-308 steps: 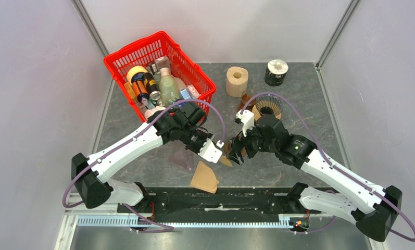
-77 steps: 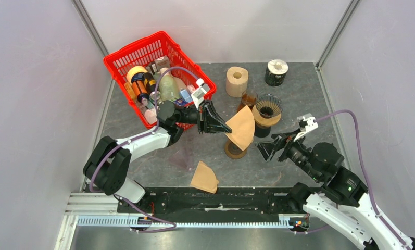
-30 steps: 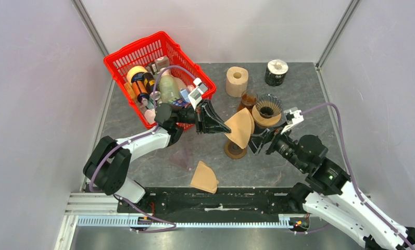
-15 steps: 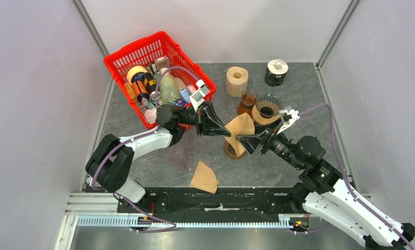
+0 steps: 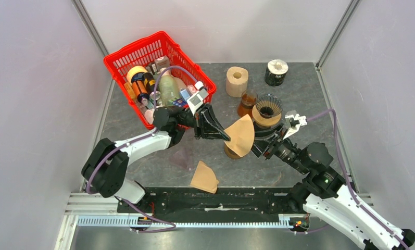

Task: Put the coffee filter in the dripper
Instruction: Place the coffee filter in the coffee dripper.

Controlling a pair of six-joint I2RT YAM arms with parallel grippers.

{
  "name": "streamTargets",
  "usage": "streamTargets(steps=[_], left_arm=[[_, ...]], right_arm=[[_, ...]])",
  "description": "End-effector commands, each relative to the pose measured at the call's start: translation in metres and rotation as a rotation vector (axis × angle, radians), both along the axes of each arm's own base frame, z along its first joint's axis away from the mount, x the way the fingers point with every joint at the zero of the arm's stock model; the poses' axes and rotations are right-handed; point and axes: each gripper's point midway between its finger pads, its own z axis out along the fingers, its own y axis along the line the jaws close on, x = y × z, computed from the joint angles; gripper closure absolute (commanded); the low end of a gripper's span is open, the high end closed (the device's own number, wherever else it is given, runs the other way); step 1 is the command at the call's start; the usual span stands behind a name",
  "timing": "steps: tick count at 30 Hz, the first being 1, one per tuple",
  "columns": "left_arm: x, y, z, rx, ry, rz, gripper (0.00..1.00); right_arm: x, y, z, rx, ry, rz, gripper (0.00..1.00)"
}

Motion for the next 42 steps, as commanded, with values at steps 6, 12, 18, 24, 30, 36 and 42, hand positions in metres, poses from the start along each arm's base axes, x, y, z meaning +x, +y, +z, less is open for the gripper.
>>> streamTargets(steps=[6,12,18,24,30,36,42], left_arm=[[-0.016,0.007,0.021,-0.053,-0.096,-0.043,0.98],[-0.013,0.005,0.016,-0.043,-0.091,-0.044,0.97],[0.008,0.0,0.011,-0.005,-0.025,-0.012,0.47],[0.061,-0.007,-0.006,0.081,0.078,0.185,0.17],[0.15,0.004,-0.065,0.476,0.041,0.862,0.14],[0.139,-0.004,-0.058,0.447,0.1,0.814,0.12],[0.129,-0.019,-0.048,0.404,0.145,0.76,0.12]], right_arm=[[-0.038,0.021,0.034,0.058,-0.153,0.25,0.74],[-0.032,0.022,0.033,0.022,-0.133,0.227,0.92],[-0.019,0.012,0.031,-0.014,-0.104,0.137,1.0],[0.017,-0.017,0.007,-0.16,0.063,-0.124,1.0],[0.057,-0.102,-0.05,-0.526,0.408,-0.672,1.0],[0.055,-0.14,-0.077,-1.029,0.625,-0.895,1.0],[0.069,-0.079,-0.085,-0.877,0.538,-0.613,1.0]])
